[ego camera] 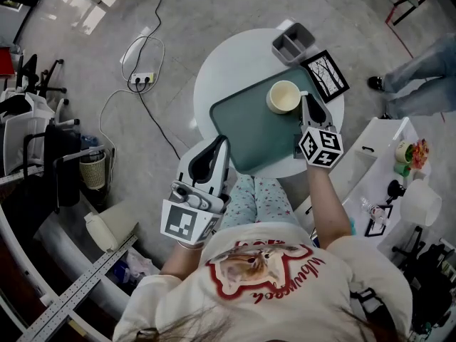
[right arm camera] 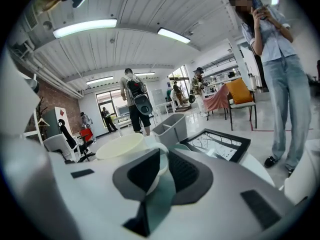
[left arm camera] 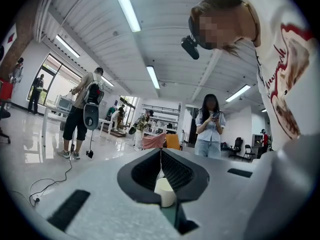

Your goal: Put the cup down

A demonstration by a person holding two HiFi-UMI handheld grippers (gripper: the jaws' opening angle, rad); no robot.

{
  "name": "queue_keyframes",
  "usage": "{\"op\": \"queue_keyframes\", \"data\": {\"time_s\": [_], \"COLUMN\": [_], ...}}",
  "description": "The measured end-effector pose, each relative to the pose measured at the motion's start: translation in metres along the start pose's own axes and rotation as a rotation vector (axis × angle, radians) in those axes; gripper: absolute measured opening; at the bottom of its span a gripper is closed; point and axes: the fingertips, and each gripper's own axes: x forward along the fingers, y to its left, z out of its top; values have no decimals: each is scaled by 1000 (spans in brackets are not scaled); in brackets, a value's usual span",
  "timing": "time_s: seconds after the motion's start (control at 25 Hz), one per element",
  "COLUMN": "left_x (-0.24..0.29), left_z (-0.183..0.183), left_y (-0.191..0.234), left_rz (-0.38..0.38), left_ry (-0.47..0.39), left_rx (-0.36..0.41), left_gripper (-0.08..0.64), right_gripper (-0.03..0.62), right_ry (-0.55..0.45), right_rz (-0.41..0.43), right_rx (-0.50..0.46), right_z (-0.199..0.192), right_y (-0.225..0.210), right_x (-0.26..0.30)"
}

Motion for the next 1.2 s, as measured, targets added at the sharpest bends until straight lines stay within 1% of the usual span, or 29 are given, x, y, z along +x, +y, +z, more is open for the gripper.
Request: {"op": "queue_keyframes", "data": {"time_s": [0.28, 0.4, 0.52, 0.72, 0.88, 1.04, 1.2], "left_x": [1, 4, 9, 17, 25, 26, 26], "left_z": [-1, 2, 9, 24, 38, 51, 61], "left_y": [-5, -9, -14, -25, -32, -39, -42], "left_rz": [-23, -36, -49, -74, -90, -99, -108], "left_ry": [5, 2, -12, -47, -86, -109, -126], "left_rx": [-2, -1, 10, 24, 37, 49, 62], "left_gripper": [17, 17, 16, 15, 16, 16, 16], "right_gripper": [48, 48, 48, 48, 46, 46, 46], "right_ry": [-21, -43, -115, -261, -340, -362, -385], "right_rz": [16, 20, 22, 74, 103, 90, 148], "right_rx": [-11, -10, -30, -52, -60, -79, -116], "right_z": [8, 19, 47, 110, 154, 182, 199], "right_y": [6, 12, 20, 44, 53, 60, 85], "right_x": [-13, -21, -34, -63, -82, -103, -118]}}
